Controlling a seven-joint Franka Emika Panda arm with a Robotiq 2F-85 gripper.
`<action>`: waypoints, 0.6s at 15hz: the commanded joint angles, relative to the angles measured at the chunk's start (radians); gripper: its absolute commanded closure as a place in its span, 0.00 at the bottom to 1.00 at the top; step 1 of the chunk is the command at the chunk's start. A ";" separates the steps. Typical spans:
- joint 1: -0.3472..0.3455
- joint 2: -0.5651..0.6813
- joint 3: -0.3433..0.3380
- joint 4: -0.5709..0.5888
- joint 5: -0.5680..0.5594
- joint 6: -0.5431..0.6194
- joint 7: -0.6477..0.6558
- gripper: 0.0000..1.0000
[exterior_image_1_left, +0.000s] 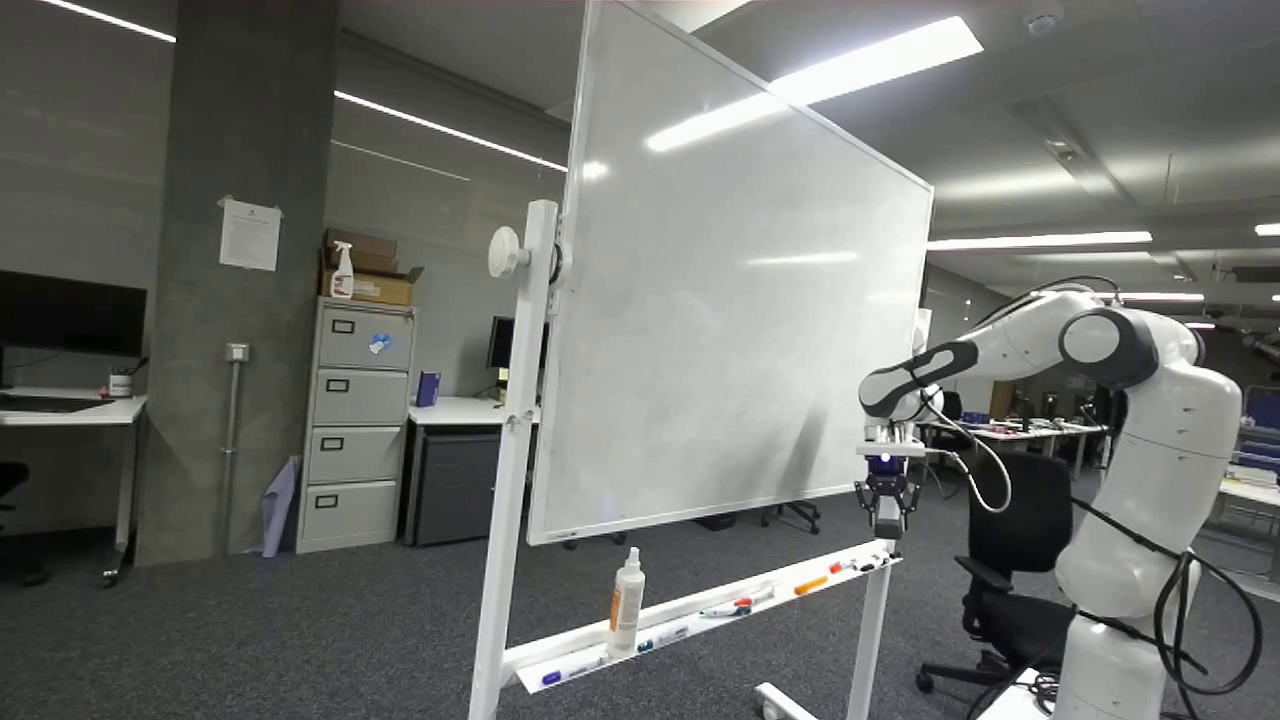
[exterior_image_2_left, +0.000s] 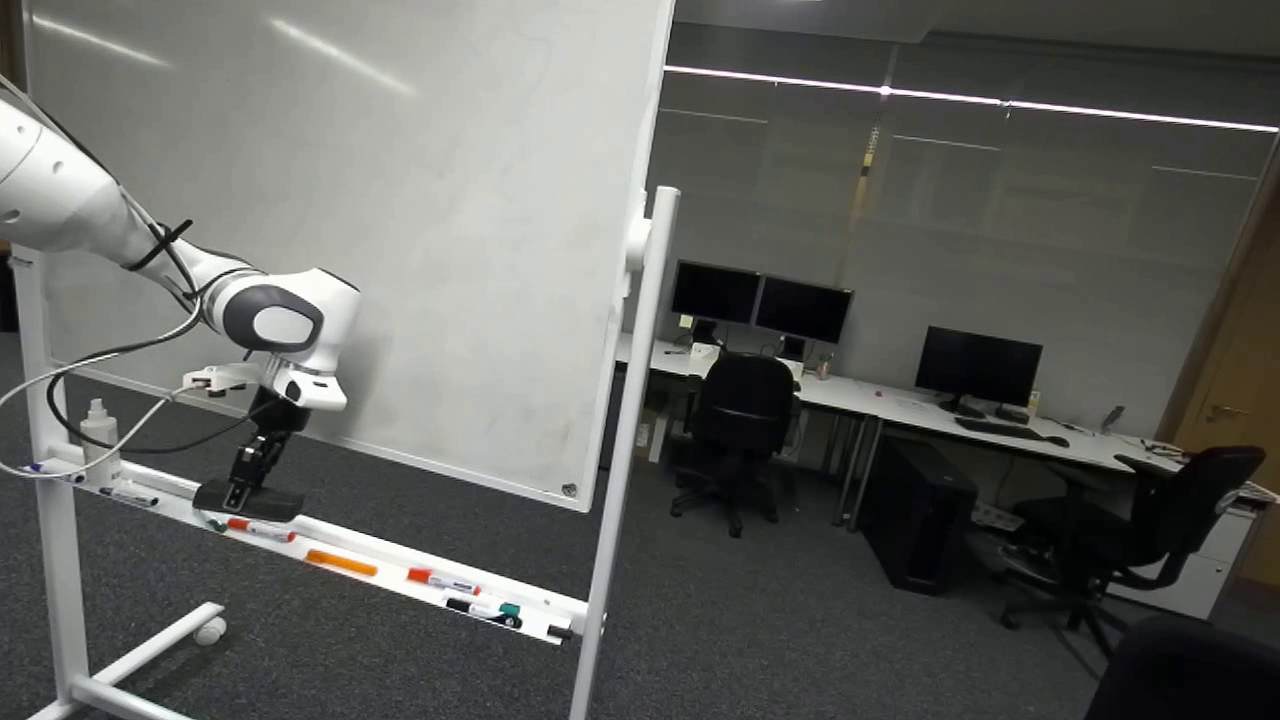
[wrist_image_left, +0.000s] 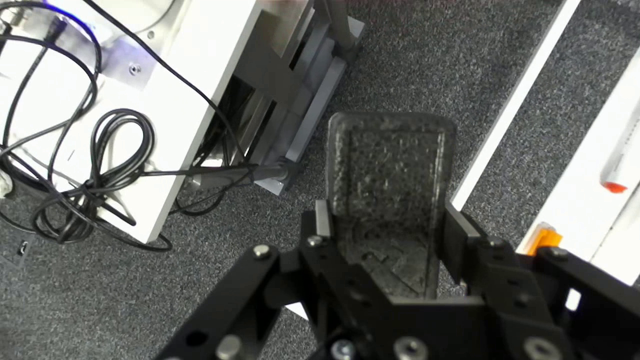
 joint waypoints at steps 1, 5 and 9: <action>-0.006 -0.061 -0.003 -0.077 0.060 0.012 0.018 0.70; -0.003 -0.040 0.010 -0.163 0.083 0.148 0.057 0.70; 0.000 -0.015 0.028 -0.270 0.074 0.409 0.172 0.70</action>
